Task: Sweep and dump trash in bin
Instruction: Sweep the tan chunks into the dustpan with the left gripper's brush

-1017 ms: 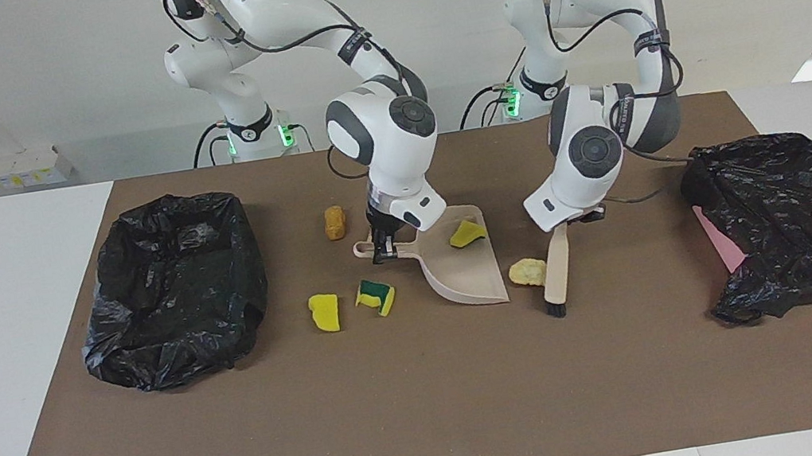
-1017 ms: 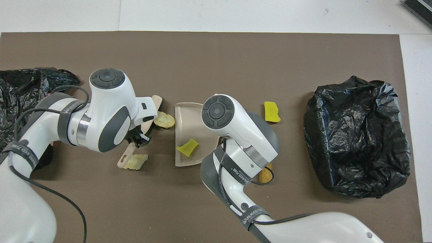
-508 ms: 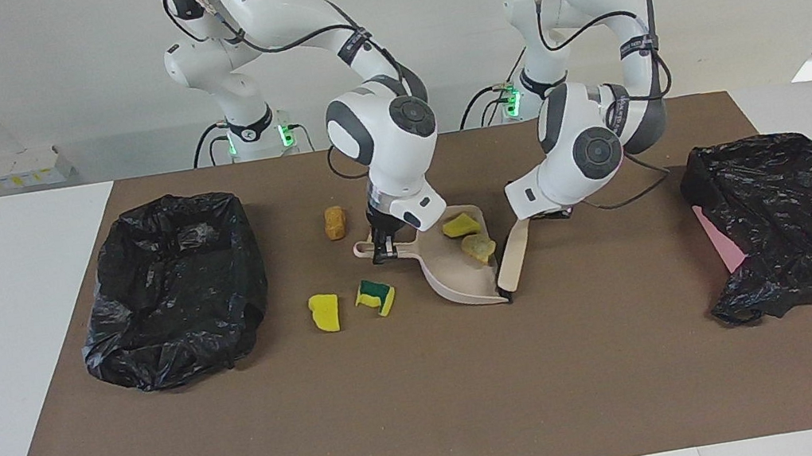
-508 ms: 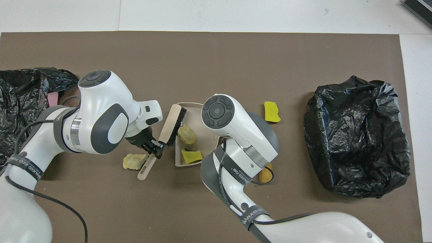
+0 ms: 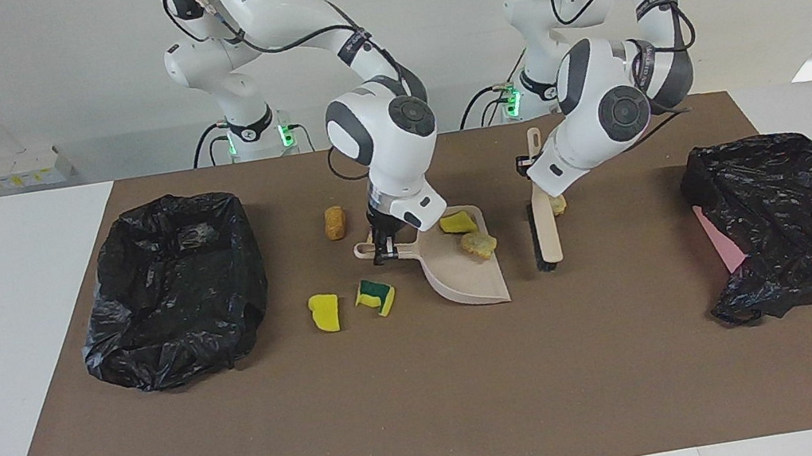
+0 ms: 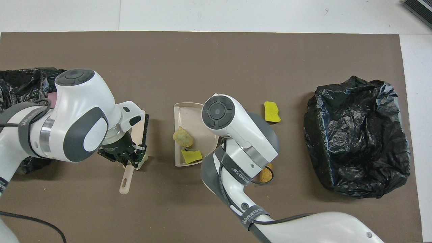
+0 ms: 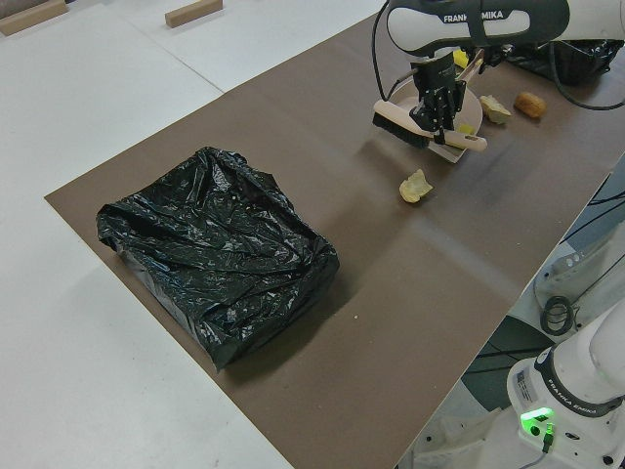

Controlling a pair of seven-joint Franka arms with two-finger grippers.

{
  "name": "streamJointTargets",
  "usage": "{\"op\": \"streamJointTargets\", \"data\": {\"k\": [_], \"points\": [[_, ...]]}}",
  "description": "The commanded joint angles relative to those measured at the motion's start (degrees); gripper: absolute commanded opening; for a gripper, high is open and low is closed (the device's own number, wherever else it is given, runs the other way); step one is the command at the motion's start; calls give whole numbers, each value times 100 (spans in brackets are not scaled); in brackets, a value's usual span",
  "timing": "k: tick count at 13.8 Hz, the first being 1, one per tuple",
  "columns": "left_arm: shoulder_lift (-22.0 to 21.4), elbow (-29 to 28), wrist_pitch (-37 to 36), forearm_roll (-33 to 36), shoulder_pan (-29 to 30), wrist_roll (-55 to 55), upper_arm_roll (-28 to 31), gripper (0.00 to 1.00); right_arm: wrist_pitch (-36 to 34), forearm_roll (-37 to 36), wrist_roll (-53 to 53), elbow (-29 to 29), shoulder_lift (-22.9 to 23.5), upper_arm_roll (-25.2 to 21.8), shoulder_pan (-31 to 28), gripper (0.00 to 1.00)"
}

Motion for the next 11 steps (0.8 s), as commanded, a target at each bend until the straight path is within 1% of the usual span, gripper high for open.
{"op": "streamJointTargets", "data": {"k": [1, 3, 5, 6, 8, 9, 11], "points": [[-431, -575, -121, 213, 270, -622, -21, 0, 234, -127, -375, -224, -160, 32, -54, 0], [-905, -1252, 151, 318, 585, -667, -21, 0, 366, -127, -508, -302, -169, 32, -54, 0], [-1257, -1858, 449, 476, 779, -667, -21, 0, 402, -136, -604, -320, -169, 32, -54, 0], [-1502, -2314, 799, 503, 850, -667, -21, 0, 445, -136, -718, -320, -169, 32, -63, 0], [-2073, -3281, 1651, 504, 790, -754, -38, 0, 525, -136, -798, -373, -169, 32, -54, 0], [-2146, -3407, 1785, 504, 719, -1042, -64, 0, 525, -136, -799, -382, -169, 32, -63, 0], [-2111, -3408, 1883, 486, 238, -1439, -73, 0, 525, -136, -816, -391, -178, 32, -63, 0]]}}
